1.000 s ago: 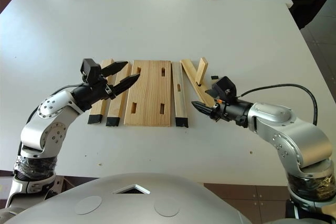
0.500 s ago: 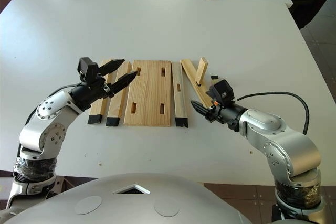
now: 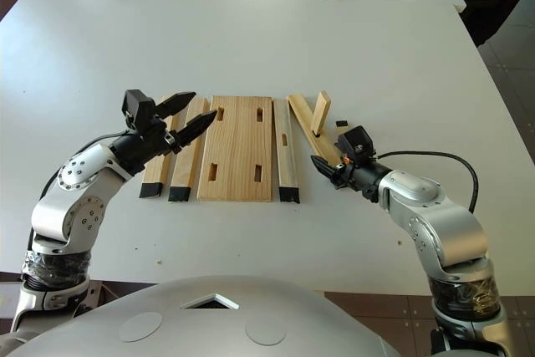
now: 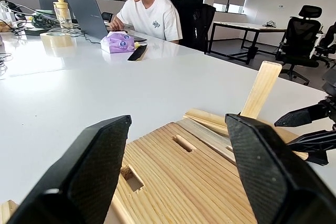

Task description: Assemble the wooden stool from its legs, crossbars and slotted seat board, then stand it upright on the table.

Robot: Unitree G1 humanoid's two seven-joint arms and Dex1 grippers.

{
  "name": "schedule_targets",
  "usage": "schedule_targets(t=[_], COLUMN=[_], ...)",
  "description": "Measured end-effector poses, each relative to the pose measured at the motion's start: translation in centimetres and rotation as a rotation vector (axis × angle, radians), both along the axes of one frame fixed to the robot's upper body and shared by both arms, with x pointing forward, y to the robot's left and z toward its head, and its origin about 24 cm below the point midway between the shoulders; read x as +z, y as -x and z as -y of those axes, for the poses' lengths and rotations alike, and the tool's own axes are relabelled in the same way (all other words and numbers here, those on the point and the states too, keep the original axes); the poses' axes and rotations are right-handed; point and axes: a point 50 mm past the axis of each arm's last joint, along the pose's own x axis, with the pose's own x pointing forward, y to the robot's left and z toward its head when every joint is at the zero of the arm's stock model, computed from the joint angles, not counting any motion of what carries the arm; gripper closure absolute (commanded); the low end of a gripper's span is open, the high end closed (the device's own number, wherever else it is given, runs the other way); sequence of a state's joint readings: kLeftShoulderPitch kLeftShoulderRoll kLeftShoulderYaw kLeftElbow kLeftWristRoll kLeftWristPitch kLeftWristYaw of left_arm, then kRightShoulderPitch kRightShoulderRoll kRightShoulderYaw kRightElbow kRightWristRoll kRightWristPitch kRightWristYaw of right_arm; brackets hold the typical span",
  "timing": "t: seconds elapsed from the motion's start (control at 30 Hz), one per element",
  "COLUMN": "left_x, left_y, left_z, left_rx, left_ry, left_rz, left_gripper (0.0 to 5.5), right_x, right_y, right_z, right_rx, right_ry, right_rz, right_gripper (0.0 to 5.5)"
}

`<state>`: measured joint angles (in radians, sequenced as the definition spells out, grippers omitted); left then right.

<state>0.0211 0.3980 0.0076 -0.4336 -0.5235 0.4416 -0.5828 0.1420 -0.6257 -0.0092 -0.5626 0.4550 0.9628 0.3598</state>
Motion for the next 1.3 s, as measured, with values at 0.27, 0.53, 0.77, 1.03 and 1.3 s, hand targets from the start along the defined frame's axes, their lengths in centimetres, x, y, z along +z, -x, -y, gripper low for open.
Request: schedule_targets(t=[0.27,0.53,0.77,1.03,1.3], left_x=[0.4,0.7,0.7,0.6,1.0], left_y=[-0.2,-0.4,-0.5,-0.6,-2.2], left_z=[0.2,0.2,0.3,0.3,-0.4], left_rx=[-0.009,-0.018,-0.023,-0.023,0.082], left_ry=[-0.002,-0.007,-0.008,-0.021,-0.121], left_rz=[0.013,0.023,0.018,0.010,0.037], left_gripper=[2.17,2.17,2.17,2.17,2.17], right_x=[-2.0,-2.6,-2.6,-2.6,-2.6], right_y=[-0.2,-0.2,-0.6,-0.7,-0.8], right_z=[1.8,1.0,0.7,0.9,0.7], right_rx=[-0.011,0.016,0.019,0.004,-0.004], right_ry=[0.053,0.044,0.027,0.035,0.033], right_rz=[0.001,0.013,-0.003,0.001,0.013], right_gripper=[2.14,2.14,2.39,3.43,3.43])
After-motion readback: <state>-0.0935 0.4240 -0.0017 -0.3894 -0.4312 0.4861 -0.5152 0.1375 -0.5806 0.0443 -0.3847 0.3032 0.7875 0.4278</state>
